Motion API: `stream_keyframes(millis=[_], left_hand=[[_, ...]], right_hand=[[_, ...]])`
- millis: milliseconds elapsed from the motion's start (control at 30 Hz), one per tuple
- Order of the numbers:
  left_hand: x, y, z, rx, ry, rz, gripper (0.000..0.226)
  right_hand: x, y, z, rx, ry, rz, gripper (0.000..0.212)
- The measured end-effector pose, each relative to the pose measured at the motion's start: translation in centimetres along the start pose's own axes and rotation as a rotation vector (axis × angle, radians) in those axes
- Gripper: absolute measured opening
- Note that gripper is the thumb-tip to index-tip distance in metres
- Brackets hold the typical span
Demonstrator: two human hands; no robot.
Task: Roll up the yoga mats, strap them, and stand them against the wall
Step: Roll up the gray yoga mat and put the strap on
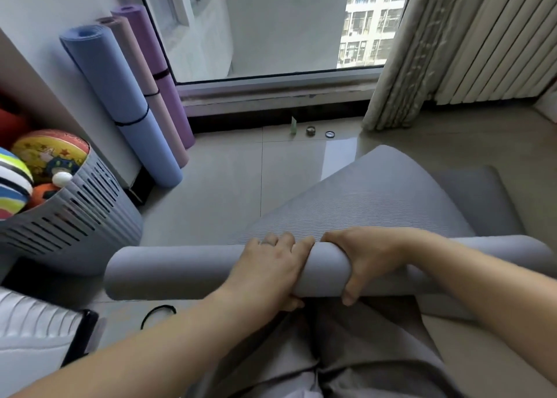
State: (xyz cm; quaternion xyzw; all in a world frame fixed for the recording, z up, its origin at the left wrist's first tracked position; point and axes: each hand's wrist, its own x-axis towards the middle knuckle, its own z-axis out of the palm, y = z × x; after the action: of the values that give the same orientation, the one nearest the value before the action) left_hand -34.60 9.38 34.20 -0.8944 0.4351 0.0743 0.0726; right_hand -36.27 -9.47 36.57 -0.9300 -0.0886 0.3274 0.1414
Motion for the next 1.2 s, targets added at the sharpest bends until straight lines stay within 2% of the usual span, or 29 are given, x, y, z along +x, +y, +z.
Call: stream_keyframes(millis=[67, 167, 267, 367, 500, 533, 700, 767, 867, 1000, 1067, 1200], left_hand=[[0.2, -0.3, 0.7, -0.014, 0.031, -0.015, 0.089], [0.9, -1.6, 0.5, -0.147, 0.012, -0.017, 0.086], [1.9, -2.9, -0.7, -0.313, -0.124, 0.048, 0.078], [2.8, -3.8, -1.5, -0.408, -0.181, 0.04, 0.066], [2.9, -1.9, -0.6, -0.028, -0.029, -0.022, 0.089], [2.8, -1.5, -0.3, 0.002, 0.012, -0.049, 0.091], [2.2, -2.5, -1.3, -0.056, 0.121, -0.029, 0.086], [1.7, -2.9, -3.1, -0.099, 0.131, 0.003, 0.083], [0.3, -3.2, -5.7, -0.155, 0.057, 0.072, 0.077], [-0.2, -1.8, -3.8, -0.251, -0.115, 0.166, 0.063], [0.4, -1.4, -2.1, -0.302, -0.216, 0.165, 0.063], [2.1, -2.1, -2.1, -0.391, -0.412, 0.162, 0.068]], right_hand=[[0.0, -0.2, 0.3, -0.089, 0.054, 0.013, 0.083], [-1.3, -0.7, 2.8, -0.368, 0.344, 0.01, 0.099], [-1.2, -0.9, 4.3, -0.43, 0.469, 0.01, 0.088], [-0.2, -0.2, 2.7, -0.32, 0.421, 0.021, 0.076], [1.4, 0.8, -0.5, -0.168, 0.198, 0.034, 0.084], [1.6, 0.9, -0.9, -0.158, 0.152, 0.038, 0.086], [0.6, -0.2, -2.0, -0.226, 0.182, 0.007, 0.076], [-1.1, -1.0, -3.9, -0.207, 0.124, -0.011, 0.067], [-2.8, -1.6, -5.6, -0.108, -0.015, -0.027, 0.066], [-2.9, -1.1, -2.0, -0.028, -0.15, 0.014, 0.072], [-3.5, -0.9, 0.4, -0.057, -0.058, 0.008, 0.079], [-4.8, -1.7, 4.3, -0.314, 0.297, 0.019, 0.109]])
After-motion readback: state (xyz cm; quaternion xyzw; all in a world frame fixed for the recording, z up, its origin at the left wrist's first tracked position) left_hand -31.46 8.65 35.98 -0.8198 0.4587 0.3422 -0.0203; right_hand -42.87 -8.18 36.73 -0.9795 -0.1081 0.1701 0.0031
